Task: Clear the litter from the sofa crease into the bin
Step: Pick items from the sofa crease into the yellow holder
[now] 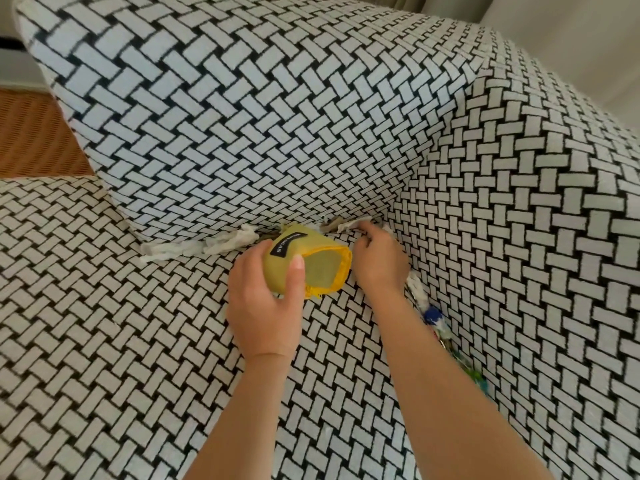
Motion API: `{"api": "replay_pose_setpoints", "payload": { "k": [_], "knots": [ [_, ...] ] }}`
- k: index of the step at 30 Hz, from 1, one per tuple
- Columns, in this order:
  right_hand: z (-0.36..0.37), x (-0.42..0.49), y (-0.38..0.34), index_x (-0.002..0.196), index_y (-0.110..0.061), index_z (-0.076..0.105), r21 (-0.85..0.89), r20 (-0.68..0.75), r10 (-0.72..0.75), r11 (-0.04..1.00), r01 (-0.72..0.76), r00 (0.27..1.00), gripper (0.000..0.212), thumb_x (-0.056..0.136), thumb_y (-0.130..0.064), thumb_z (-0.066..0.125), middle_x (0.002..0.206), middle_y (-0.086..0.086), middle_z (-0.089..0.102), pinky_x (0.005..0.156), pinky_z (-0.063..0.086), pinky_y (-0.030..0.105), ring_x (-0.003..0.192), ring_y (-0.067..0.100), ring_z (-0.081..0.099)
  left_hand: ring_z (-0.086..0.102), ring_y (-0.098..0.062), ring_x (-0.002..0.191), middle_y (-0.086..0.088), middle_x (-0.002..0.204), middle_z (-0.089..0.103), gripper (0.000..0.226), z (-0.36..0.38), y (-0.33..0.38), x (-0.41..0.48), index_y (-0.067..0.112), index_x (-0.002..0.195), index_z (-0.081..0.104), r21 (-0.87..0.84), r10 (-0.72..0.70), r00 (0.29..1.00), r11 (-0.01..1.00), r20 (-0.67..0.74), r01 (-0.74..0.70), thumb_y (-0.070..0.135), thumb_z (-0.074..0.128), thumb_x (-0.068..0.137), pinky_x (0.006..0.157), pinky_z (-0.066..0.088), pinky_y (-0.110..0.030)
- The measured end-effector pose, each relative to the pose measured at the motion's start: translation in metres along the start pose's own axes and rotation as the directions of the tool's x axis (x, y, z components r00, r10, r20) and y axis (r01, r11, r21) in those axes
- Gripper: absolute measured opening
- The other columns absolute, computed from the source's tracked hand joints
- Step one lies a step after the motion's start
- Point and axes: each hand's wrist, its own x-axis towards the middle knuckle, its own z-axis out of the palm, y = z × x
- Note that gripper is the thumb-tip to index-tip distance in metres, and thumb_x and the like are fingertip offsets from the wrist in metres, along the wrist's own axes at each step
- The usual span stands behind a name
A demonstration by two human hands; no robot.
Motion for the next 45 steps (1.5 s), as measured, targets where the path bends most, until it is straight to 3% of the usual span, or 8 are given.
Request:
{"api": "replay_pose_setpoints", "payload": {
  "k": [4, 8, 13, 22, 26, 31, 35, 45],
  "knots": [
    [-0.002, -0.002, -0.002, 0.125, -0.023, 0.052, -0.006, -0.002, 0.001, 1.000, -0.001, 1.000, 0.032, 0.097, -0.022, 0.036, 0.097, 0.004, 0.065, 0.062, 0.037, 0.026, 0.081, 0.023, 0.059, 0.053, -0.017, 0.106, -0.002, 0.117, 0.059, 0.067, -0.001, 0.001, 0.000, 0.014, 0.121, 0.057, 0.014, 0.007, 1.000, 1.000, 0.005, -0.007, 0.061, 0.034, 0.079, 0.073, 0.037, -0.026],
    [-0.012, -0.026, 0.008, 0.106, -0.017, 0.045, 0.638, -0.033, -0.030, 0.769, 0.044, 0.999, 0.012, 0.094, -0.018, 0.048, 0.071, 0.000, 0.057, 0.052, 0.041, 0.020, 0.058, 0.010, 0.046, 0.053, -0.016, 0.107, -0.001, 0.118, 0.058, 0.067, -0.001, 0.001, 0.000, 0.015, 0.122, 0.056, 0.004, 0.001, 1.000, 1.000, 0.010, -0.002, 0.062, 0.034, 0.079, 0.074, 0.035, -0.025],
    [-0.014, -0.047, 0.014, 0.083, -0.020, 0.051, 0.779, -0.099, -0.018, 0.621, 0.089, 0.995, 0.012, 0.088, -0.015, 0.061, 0.067, 0.004, 0.063, 0.060, 0.048, 0.017, 0.061, 0.004, 0.059, 0.052, -0.015, 0.106, 0.000, 0.117, 0.058, 0.067, 0.001, 0.002, 0.000, 0.016, 0.121, 0.056, 0.068, 0.034, 0.999, 0.997, 0.025, -0.036, 0.062, 0.034, 0.078, 0.070, 0.034, -0.025],
    [-0.005, -0.080, 0.009, 0.093, -0.028, 0.063, 0.683, -0.278, -0.268, 0.619, 0.386, 0.922, 0.030, 0.082, -0.001, 0.064, 0.079, -0.025, 0.062, 0.067, 0.047, 0.009, 0.073, -0.005, 0.059, 0.052, -0.015, 0.105, -0.001, 0.118, 0.058, 0.068, 0.004, 0.000, 0.001, 0.016, 0.119, 0.057, 0.157, 0.068, 0.997, 0.985, 0.037, -0.073, 0.064, 0.036, 0.076, 0.062, 0.030, -0.019],
    [-0.003, -0.082, 0.010, 0.108, -0.013, 0.065, 0.593, -0.281, -0.382, 0.653, 0.472, 0.881, 0.021, 0.089, -0.012, 0.056, 0.095, -0.013, 0.062, 0.077, 0.048, 0.012, 0.087, 0.002, 0.060, 0.052, -0.015, 0.104, -0.001, 0.119, 0.058, 0.069, 0.003, 0.001, 0.000, 0.015, 0.120, 0.057, 0.137, 0.057, 0.997, 0.989, 0.046, -0.062, 0.064, 0.035, 0.076, 0.069, 0.033, -0.025],
    [-0.004, -0.063, 0.014, 0.110, -0.011, 0.061, 0.650, -0.359, 0.124, 0.744, 0.153, 0.925, 0.020, 0.090, -0.010, 0.054, 0.092, 0.003, 0.054, 0.064, 0.040, 0.005, 0.073, -0.005, 0.047, 0.050, -0.012, 0.108, 0.000, 0.123, 0.055, 0.073, -0.004, 0.005, -0.002, 0.019, 0.124, 0.054, 0.114, 0.030, 0.996, 0.993, 0.082, -0.039, 0.067, 0.034, 0.073, 0.071, 0.035, -0.026],
    [-0.002, -0.047, 0.016, 0.114, -0.007, 0.060, 0.560, -0.250, 0.243, 0.826, -0.065, 0.937, 0.026, 0.089, -0.012, 0.056, 0.087, 0.004, 0.056, 0.054, 0.037, 0.005, 0.063, 0.001, 0.045, 0.055, -0.018, 0.103, 0.000, 0.119, 0.054, 0.076, -0.019, 0.001, -0.015, 0.019, 0.124, 0.053, 0.009, -0.018, 0.989, 1.000, 0.150, 0.017, 0.070, 0.038, 0.070, 0.070, 0.053, -0.035],
    [-0.027, -0.029, 0.047, 0.098, -0.009, 0.062, -0.007, -0.092, 0.059, 0.998, -0.060, 0.994, 0.014, 0.092, -0.018, 0.053, 0.084, 0.006, 0.065, 0.058, 0.052, 0.031, 0.071, 0.020, 0.061, 0.057, -0.018, 0.085, -0.002, 0.104, 0.055, 0.064, -0.044, 0.008, -0.048, 0.018, 0.109, 0.048, -0.054, -0.257, 0.948, 0.961, 0.189, 0.272, 0.066, 0.060, 0.068, 0.061, 0.051, -0.030]
  ]
}}
